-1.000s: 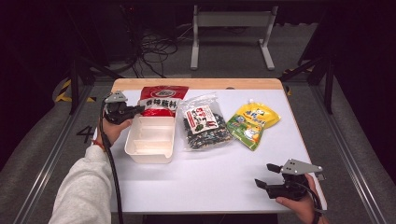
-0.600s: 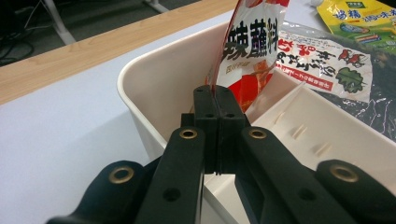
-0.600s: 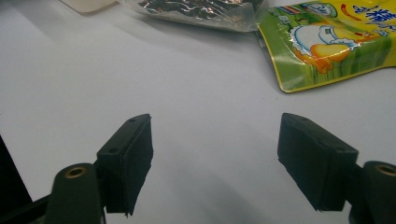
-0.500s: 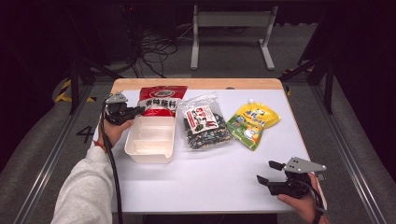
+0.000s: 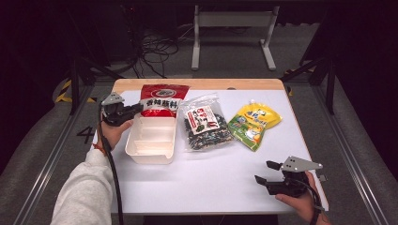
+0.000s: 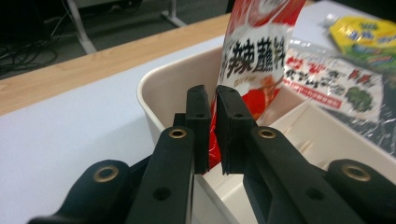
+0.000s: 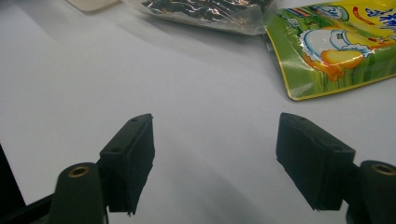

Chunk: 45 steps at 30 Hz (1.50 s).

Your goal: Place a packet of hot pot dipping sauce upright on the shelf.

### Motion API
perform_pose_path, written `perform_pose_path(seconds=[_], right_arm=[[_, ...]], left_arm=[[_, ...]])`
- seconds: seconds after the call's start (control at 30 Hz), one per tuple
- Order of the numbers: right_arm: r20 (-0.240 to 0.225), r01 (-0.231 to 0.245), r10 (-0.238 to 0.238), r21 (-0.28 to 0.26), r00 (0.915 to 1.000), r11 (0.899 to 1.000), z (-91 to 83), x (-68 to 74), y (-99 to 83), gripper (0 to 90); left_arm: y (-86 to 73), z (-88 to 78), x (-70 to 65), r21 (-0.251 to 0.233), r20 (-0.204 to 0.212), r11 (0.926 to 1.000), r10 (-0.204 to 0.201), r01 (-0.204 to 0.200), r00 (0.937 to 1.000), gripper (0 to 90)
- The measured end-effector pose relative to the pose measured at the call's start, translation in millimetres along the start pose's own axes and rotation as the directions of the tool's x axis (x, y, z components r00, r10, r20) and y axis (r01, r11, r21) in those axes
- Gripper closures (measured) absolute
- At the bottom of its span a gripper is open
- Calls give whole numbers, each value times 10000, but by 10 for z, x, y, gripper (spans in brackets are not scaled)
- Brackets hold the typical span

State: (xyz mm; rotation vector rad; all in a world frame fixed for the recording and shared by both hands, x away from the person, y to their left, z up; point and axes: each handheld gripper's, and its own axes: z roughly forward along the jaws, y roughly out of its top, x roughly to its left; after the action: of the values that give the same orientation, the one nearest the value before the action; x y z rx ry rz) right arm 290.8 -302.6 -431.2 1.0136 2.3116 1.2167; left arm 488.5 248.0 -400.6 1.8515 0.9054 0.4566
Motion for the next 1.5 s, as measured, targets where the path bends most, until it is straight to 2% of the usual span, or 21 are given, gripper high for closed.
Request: perform_pose_path(seconds=[0.1,0.17,0.3,0.33,0.4,0.47,0.53,0.6,0.63,0.73,0.9,0.93,1.0,1.07,1.13,1.2,1.23,1.3,1.37,1.47,1.5], right_arm=[[-28,-11,11,-17,10000,10000,11,-11,12,280],[34,20,-20,-12,10000,10000,16,-24,27,281],[286,-193,209,-579,9994,9981,-25,-79,66,312],[366,-248,272,-646,9990,9976,-30,-94,69,317],[427,-428,456,-650,9980,9970,-22,-125,66,317],[569,-407,442,-613,9974,9973,-11,-142,63,321],[613,-383,423,-642,9972,9972,-6,-148,68,322],[705,-302,347,-638,9969,9975,-1,-146,74,323],[724,-285,332,-642,9968,9975,0,-146,75,323],[814,-306,358,-641,9960,9975,10,-160,84,326],[932,-432,492,-651,9944,9969,20,-202,92,329],[932,-432,492,-651,9944,9969,20,-202,92,329],[991,-454,512,-600,9938,9972,22,-220,82,330],[1012,-522,580,-595,9932,9969,20,-221,78,334],[1004,-578,639,-620,9929,9964,22,-233,79,343],[957,-627,686,-625,9930,9961,31,-233,87,353],[944,-624,681,-615,9932,9962,37,-232,96,359],[859,-633,688,-650,9939,9959,57,-231,124,382],[783,-623,679,-725,9946,9954,86,-232,169,409],[618,-725,779,-844,9950,9938,130,-238,225,460],[390,-799,836,-879,9957,9929,201,-234,272,494]], left_arm=[[25,-88,-21,-201,-191,9997,116,-120,9997,806],[39,-182,-56,-518,-266,9987,-46,32,9996,777],[24,-395,-153,-908,-294,9955,252,-277,9993,745],[14,-452,-183,-1039,-289,9941,290,-319,9992,736],[-7,-549,-242,-1271,-33,9919,28,-32,10000,701],[-13,-590,-281,-1292,-18,9916,51,-53,10000,690],[-45,-686,-426,-1383,78,9900,302,-288,9995,671],[-67,-722,-521,-1229,17,9906,608,-601,9981,655],[-67,-722,-521,-1229,17,9906,608,-601,9981,642],[-121,-789,-692,-1085,92,9889,1029,-1013,9947,619],[-193,-890,-895,-1119,100,9838,1422,-1402,9898,560],[-193,-890,-895,-1119,100,9838,1422,-1402,9898,541],[-248,-957,-1015,-1109,-19,9799,1665,-1656,9860,487],[-271,-979,-1054,-1134,23,9786,1730,-1716,9849,480],[-362,-1039,-1164,-1128,376,9799,1698,-1647,9848,460],[-397,-1050,-1210,-1097,474,9794,1756,-1696,9833,450],[-470,-1070,-1297,-869,670,9776,1975,-1915,9780,449],[-511,-1073,-1337,-750,771,9775,2028,-1971,9762,438],[-654,-1062,-1449,-265,1046,9764,2159,-2143,9708,424],[-755,-1038,-1506,65,1226,9752,2187,-2212,9681,412],[-863,-1006,-1547,433,1460,9759,2057,-2140,9677,403]])
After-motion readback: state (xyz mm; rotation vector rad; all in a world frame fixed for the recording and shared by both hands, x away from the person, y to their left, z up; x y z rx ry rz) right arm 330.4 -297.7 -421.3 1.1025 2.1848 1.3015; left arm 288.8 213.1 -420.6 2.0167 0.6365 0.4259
